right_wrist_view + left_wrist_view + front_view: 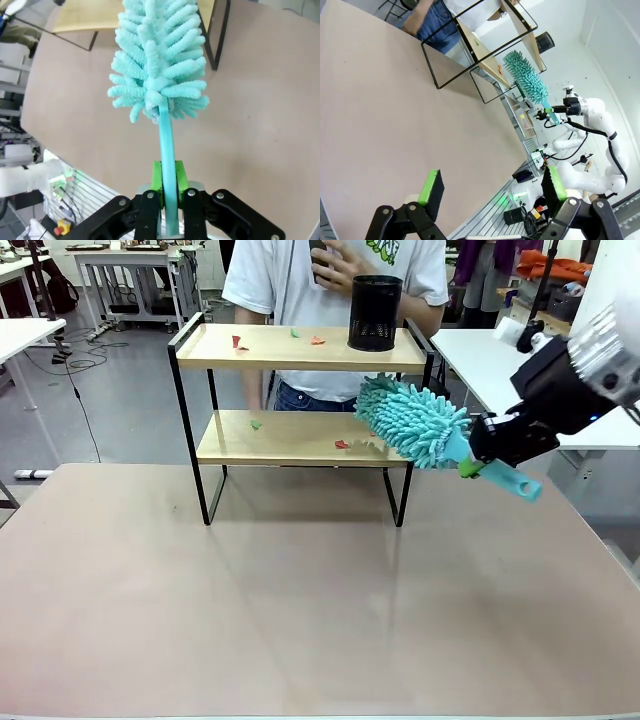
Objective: Clean the shelf.
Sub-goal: Clean the specific tier of the Shelf with the Duster once objects are removed.
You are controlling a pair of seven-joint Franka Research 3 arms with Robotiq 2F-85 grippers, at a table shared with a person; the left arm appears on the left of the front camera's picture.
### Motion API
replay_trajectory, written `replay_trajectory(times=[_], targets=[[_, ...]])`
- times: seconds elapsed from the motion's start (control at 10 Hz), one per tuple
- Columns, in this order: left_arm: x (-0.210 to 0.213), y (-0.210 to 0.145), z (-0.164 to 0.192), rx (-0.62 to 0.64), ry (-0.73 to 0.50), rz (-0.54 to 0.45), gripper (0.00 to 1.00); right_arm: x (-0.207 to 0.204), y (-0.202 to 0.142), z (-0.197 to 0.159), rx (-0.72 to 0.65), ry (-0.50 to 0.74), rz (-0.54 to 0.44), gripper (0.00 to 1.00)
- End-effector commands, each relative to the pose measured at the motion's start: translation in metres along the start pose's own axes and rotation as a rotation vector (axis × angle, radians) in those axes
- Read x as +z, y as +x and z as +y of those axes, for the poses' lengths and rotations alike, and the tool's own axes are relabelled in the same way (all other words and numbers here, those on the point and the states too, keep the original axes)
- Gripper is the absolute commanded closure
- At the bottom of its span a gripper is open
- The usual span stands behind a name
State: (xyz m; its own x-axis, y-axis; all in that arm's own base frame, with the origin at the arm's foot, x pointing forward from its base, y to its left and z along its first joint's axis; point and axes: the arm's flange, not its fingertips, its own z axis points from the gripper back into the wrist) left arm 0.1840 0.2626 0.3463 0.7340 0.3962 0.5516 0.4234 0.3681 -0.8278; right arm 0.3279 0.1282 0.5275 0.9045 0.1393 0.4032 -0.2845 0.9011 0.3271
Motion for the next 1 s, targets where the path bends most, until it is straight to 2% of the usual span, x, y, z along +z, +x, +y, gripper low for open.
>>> replay_trajectory(times=[0.0,0.5,0.9], targets=[[-0.001,0.001,-0.001,-0.029,-0.015,-0.018,0.0,-0.022,0.012,0.01,-0.018,-0.052,-0.028,0.88],[-0.001,0.001,-0.001,-0.029,-0.015,-0.018,0.0,-0.051,0.023,0.015,-0.062,-0.146,-0.063,0.88],[-0.001,0.001,-0.001,-0.029,-0.015,-0.018,0.0,-0.069,0.024,0.014,-0.062,-0.129,-0.006,0.88]])
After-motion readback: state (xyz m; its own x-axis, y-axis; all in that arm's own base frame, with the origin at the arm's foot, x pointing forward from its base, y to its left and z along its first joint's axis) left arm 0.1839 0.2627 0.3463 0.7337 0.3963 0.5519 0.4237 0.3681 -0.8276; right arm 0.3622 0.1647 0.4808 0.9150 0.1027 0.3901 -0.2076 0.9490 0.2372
